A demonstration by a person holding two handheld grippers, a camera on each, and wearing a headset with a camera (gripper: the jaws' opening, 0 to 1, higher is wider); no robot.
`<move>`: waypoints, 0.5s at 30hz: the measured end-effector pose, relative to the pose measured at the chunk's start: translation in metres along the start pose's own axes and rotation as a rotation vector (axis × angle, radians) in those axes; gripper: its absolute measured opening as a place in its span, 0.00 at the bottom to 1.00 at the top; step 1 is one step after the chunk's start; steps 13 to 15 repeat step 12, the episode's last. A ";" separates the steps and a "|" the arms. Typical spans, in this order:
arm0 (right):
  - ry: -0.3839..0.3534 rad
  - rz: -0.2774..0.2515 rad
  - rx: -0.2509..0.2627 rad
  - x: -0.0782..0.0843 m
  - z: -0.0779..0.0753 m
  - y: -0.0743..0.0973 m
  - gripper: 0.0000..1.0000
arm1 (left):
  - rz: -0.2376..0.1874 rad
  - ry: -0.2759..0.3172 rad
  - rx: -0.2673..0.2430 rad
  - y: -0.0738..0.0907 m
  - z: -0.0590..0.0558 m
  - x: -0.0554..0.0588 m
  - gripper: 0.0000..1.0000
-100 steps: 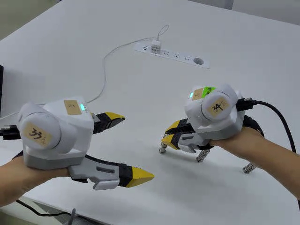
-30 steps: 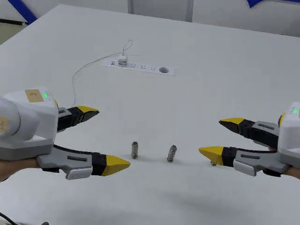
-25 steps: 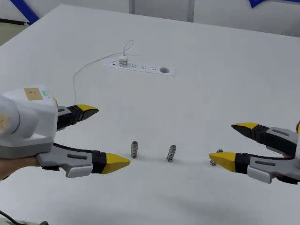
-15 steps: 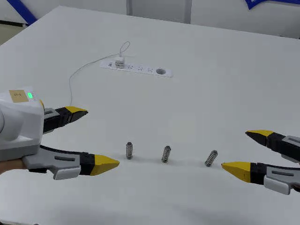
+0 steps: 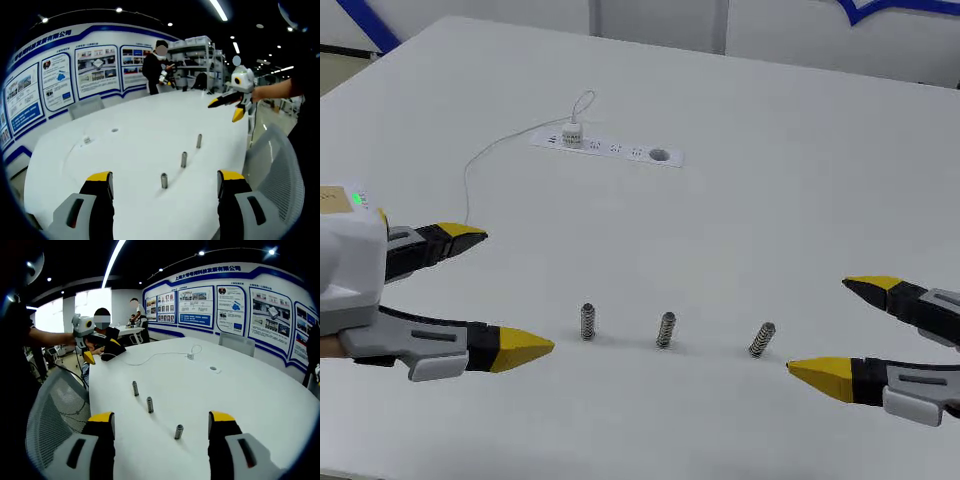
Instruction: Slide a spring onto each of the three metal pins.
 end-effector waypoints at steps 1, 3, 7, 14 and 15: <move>0.002 0.001 0.002 0.000 0.000 0.000 0.77 | 0.000 0.002 0.002 0.000 0.000 0.000 0.88; -0.002 -0.003 0.004 0.000 0.000 0.001 0.77 | 0.005 0.000 0.004 0.001 -0.001 0.000 0.88; -0.005 0.001 0.002 0.001 0.001 0.000 0.78 | -0.001 0.000 0.004 0.003 -0.001 0.000 0.88; 0.001 0.008 -0.003 -0.001 0.003 -0.001 0.78 | 0.004 -0.002 0.004 0.003 0.001 0.002 0.88; 0.001 0.008 -0.003 -0.001 0.003 -0.001 0.78 | 0.004 -0.002 0.004 0.003 0.001 0.002 0.88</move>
Point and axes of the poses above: the centre of the closed fingertips' face, and the gripper's own axes: y roughly backward along the fingers, z roughly to its left, x roughly out of its underside, the point moved 9 cm from there along y, roughly backward along the fingers, and after that the axes turned 12 degrees about -x, right-handed, at the moved point
